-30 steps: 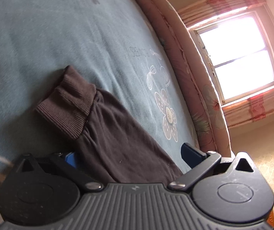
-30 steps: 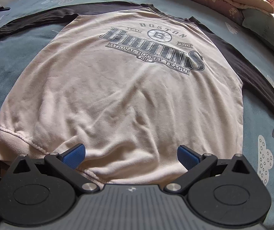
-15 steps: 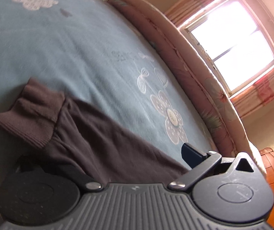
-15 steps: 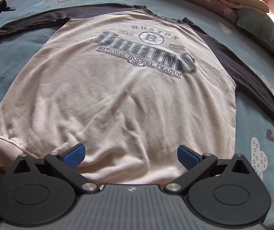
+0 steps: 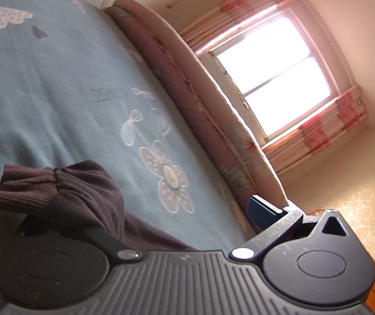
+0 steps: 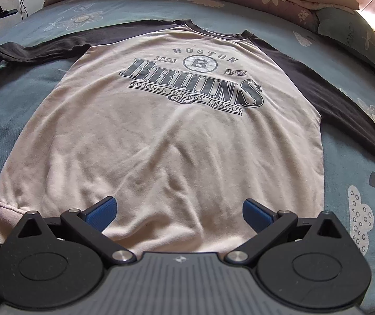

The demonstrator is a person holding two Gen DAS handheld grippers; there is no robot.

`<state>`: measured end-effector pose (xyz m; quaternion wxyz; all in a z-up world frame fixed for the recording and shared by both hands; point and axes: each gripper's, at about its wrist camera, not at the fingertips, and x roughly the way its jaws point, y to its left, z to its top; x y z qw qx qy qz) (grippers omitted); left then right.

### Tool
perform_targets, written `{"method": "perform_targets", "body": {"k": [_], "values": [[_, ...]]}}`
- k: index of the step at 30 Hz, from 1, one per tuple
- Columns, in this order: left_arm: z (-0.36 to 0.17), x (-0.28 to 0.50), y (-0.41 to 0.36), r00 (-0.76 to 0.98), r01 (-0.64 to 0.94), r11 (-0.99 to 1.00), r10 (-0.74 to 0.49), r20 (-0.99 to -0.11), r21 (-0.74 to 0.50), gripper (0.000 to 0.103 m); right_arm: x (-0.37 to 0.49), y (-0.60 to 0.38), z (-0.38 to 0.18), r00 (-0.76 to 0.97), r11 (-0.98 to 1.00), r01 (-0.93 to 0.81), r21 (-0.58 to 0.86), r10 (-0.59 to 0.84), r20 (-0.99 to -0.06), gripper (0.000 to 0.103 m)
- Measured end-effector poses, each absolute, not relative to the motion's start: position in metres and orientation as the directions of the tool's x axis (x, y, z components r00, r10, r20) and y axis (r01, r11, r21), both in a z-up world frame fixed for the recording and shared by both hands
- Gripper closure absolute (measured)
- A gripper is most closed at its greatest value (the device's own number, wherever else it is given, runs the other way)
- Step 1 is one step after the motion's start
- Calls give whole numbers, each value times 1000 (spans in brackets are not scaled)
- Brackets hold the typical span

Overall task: Fold clothes
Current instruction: 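Lift the held sleeve cuff up off the bedspread with the left gripper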

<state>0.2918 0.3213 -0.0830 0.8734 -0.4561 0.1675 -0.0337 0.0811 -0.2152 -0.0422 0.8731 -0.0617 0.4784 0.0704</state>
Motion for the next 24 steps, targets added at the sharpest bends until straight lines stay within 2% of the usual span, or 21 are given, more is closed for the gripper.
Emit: {"method": "perform_targets", "body": {"k": [12,24], "values": [[-35,309,262,922,39,574,-336,-192,-818,1,76,-232,-43,549,986,-163,18,106,-829,0],[0,336,194,885,90,507,-435,-165,-857,1,75,-248,-41,585,979,-173,111,193,-788,0]]}}
